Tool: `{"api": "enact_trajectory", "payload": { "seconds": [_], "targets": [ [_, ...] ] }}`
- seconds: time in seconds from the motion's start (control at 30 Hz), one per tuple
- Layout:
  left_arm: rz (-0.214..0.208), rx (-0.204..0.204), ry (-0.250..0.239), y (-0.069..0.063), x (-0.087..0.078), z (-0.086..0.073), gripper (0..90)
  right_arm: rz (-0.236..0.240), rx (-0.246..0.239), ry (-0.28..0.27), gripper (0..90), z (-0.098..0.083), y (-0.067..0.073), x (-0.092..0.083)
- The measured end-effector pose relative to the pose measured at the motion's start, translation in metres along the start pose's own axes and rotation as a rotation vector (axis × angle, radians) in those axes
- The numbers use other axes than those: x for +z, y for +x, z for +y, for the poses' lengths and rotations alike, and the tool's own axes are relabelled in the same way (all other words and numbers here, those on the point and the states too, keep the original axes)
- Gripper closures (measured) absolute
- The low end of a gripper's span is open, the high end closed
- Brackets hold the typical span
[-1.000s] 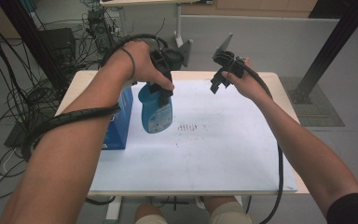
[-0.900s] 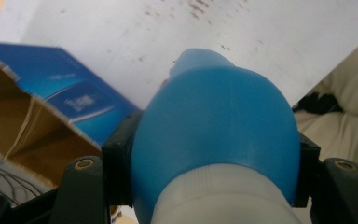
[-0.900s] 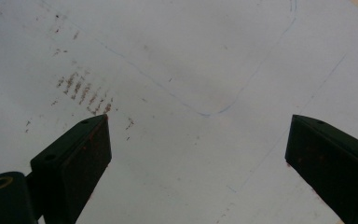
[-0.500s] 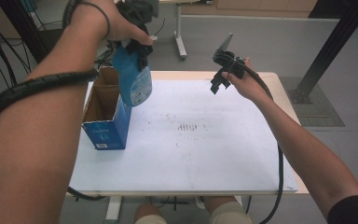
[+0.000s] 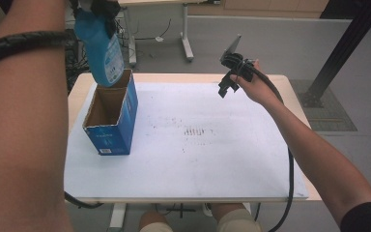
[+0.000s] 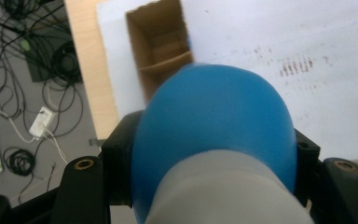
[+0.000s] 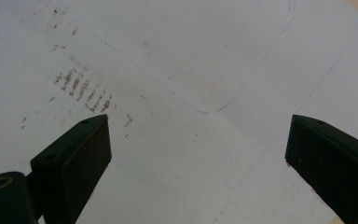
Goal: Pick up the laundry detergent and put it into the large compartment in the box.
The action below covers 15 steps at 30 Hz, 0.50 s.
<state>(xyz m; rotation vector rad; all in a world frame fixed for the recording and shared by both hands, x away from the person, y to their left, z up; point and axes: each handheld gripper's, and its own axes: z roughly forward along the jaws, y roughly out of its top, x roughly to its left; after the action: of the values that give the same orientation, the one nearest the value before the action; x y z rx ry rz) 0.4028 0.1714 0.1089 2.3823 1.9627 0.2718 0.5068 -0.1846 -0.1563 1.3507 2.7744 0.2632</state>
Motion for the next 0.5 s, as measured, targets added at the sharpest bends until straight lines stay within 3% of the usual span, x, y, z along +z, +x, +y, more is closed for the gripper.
{"api": "enact_trajectory", "payload": {
  "seconds": [0.13,0.27,0.5],
  "targets": [
    [0.004,-0.070,0.002,0.013,-0.003,0.001,37.7,-0.002,0.003,0.000,6.9,0.000,0.000,0.000],
    [-0.014,-0.115,-0.003,0.027,-0.007,-0.001,37.7,0.001,-0.001,0.005,7.0,0.000,-0.001,0.001],
    [0.015,-0.185,0.009,0.035,-0.006,0.002,37.6,0.003,-0.005,0.008,7.0,0.002,-0.001,0.003]
  ]
}}
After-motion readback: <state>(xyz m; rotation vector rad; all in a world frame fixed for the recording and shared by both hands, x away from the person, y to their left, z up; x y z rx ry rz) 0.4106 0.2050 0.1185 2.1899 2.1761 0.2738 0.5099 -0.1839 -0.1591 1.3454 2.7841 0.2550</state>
